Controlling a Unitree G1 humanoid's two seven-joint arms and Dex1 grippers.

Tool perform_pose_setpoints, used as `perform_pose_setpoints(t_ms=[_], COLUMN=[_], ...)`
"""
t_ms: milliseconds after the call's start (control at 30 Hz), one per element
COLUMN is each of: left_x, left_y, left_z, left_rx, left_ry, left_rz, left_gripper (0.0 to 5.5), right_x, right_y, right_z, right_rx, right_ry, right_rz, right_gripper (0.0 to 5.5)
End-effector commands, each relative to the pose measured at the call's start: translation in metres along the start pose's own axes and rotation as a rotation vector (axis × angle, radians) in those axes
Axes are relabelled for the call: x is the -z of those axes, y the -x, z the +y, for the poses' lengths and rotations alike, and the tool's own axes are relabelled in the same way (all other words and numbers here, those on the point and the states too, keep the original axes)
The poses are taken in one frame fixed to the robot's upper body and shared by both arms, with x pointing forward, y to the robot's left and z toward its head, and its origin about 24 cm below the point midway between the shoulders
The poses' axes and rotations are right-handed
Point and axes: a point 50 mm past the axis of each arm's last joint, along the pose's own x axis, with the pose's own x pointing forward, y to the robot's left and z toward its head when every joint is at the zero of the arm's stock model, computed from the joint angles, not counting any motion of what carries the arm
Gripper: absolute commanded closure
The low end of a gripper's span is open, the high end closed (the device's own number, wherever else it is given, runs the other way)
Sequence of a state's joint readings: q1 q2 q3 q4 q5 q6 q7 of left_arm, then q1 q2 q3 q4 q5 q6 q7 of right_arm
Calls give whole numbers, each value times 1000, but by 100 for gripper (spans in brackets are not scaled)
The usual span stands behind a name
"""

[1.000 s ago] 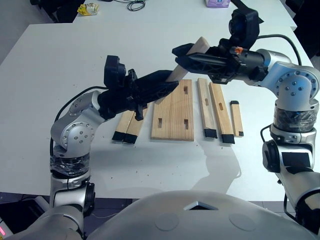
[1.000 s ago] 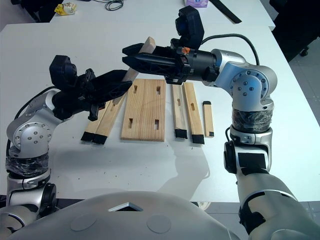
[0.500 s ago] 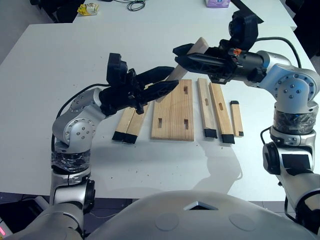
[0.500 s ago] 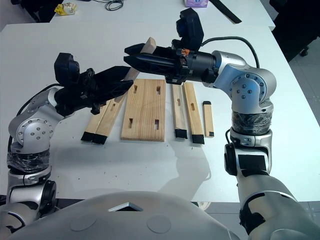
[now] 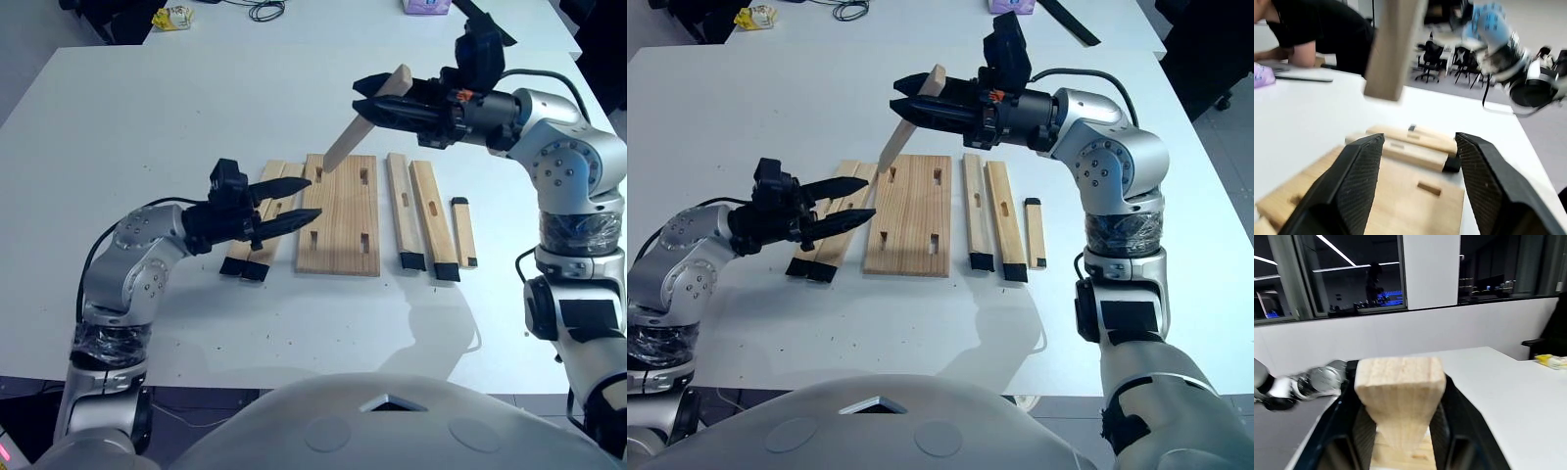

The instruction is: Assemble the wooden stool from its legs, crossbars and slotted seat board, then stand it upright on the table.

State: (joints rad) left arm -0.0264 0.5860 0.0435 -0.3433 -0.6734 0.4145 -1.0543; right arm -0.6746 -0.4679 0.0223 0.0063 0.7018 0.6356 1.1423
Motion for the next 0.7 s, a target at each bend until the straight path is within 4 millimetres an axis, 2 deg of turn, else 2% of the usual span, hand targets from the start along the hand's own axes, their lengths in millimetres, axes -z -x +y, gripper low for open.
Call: perform_pose_setpoints(t_ms=[33,167,333,433,533,700], left_x=[-4,-6,0,1,0,1], left_y=[7,12,13,11,10,14], left_z=[3,8,7,12,16,19], left_rx=[-96,-239,-335,-372,-386,-424], left_ry=[-29,-21,0,-5,-14,-11], left_rz=[-34,-125,-179,-191,-199,-200], left_gripper=[281,281,281,281,281,281], right_x=[-4,8,-2,4,16,30], right_y=[12,52,87,91,94,103], right_z=[-11,-15,-27,-34,-32,-34], right_rx=[44,35,23,-13,-58,-50], right_ry=[102,207,265,273,264,214], right_rz=[92,353,539,603,647,666], right_gripper=[418,418,418,418,418,418])
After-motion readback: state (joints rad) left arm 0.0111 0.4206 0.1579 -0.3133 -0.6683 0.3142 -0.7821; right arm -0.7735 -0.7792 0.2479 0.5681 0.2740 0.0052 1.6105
